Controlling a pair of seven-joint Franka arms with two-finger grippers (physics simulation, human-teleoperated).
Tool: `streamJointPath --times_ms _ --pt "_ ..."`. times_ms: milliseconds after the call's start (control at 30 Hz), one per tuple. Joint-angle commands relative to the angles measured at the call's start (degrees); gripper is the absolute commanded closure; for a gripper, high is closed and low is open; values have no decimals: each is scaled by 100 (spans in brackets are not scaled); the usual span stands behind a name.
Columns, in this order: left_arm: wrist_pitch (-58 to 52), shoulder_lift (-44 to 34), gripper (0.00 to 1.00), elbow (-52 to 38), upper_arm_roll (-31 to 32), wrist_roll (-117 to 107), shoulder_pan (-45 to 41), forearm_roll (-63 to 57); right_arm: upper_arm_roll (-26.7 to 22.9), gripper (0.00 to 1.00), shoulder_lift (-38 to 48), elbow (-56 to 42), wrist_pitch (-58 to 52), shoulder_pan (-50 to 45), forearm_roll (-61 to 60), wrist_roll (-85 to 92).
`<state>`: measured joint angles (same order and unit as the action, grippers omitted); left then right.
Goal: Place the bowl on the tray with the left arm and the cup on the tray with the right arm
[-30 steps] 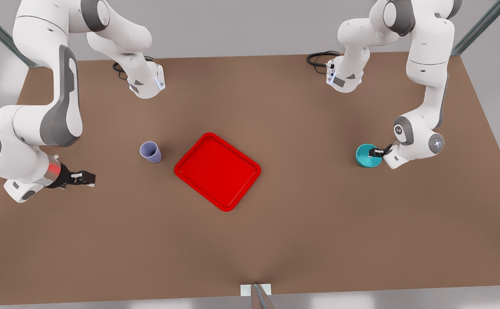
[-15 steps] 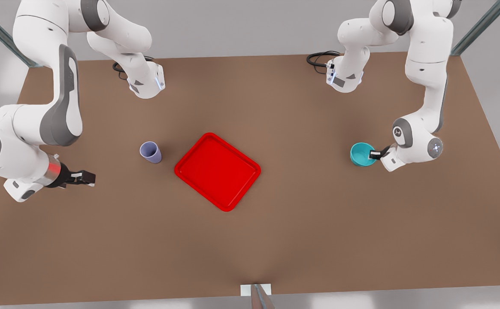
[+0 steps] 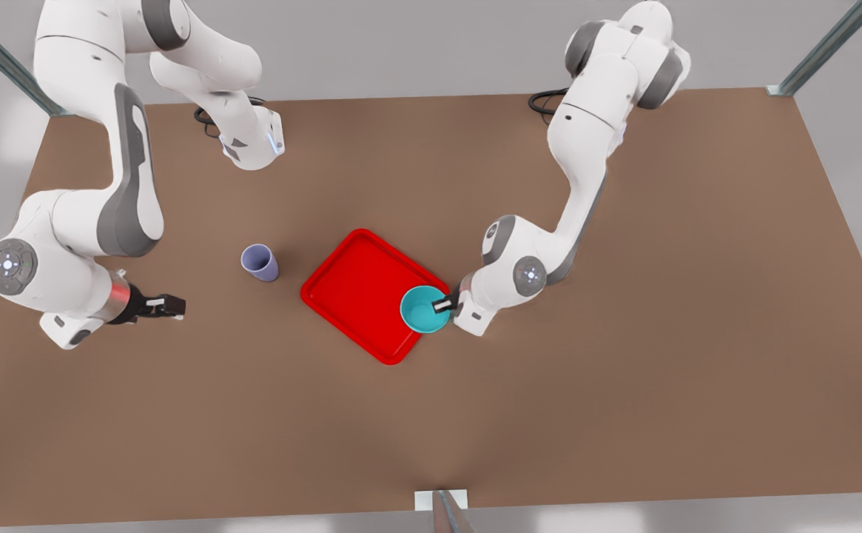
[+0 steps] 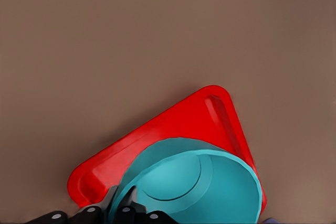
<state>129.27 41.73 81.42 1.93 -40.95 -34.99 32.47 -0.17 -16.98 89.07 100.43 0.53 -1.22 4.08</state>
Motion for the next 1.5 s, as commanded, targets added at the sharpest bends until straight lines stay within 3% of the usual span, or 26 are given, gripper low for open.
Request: streamJointPath --times_ms 0,67,267,433,533,567,767,867,967,1033,1067,1167,1200,1300,1467 --pt "55 106 79 -161 0 -185 1 524 8 0 -7 49 20 -9 -1 5" --pt "63 335 79 -557 9 -686 -254 515 26 0 124 567 240 -1 -27 22" --pt "-68 379 79 -338 -8 -643 -738 278 26 0 371 1552 512 -1 -27 251" --pt "-279 537 79 -293 -70 -581 -729 -197 34 0 986 3186 2156 -9 -36 251" --pt "-279 599 79 -293 -79 -581 -720 -276 43 0 784 3195 2288 -9 -27 242" --pt "-279 590 0 -293 -96 -607 -711 -276 52 0 757 3239 2288 -9 -36 242" --pt "-1140 309 0 -381 -623 -379 -641 -593 78 0 1003 3802 2402 -9 -53 224" --pt "-2177 28 0 -592 -1836 693 -623 -601 78 0 1223 3951 2095 17 -229 216" --pt "-3417 -122 0 -610 -3515 3127 -632 -610 78 0 1294 4241 2103 8 -440 216" --pt "-3821 -473 0 -689 -3849 3682 -623 -1427 78 0 1285 4276 2103 -9 -440 216" --pt "-3883 -859 0 -680 -3779 3655 -484 -1770 175 0 1267 4276 2121 -9 -484 216" --pt "-4094 -1897 0 -601 -835 3541 1890 -3616 228 0 1294 4338 2077 -9 -510 216" --pt "-4094 -2073 0 -592 -466 3480 2303 -3616 237 0 1355 4347 1998 -9 -510 216" --pt "-4129 -2292 0 -584 238 3497 2830 -3932 272 0 1381 4408 1883 -9 -519 216" --pt "-4120 -2301 0 -584 299 3480 2892 -3932 289 0 1302 4689 2086 -18 -519 242"
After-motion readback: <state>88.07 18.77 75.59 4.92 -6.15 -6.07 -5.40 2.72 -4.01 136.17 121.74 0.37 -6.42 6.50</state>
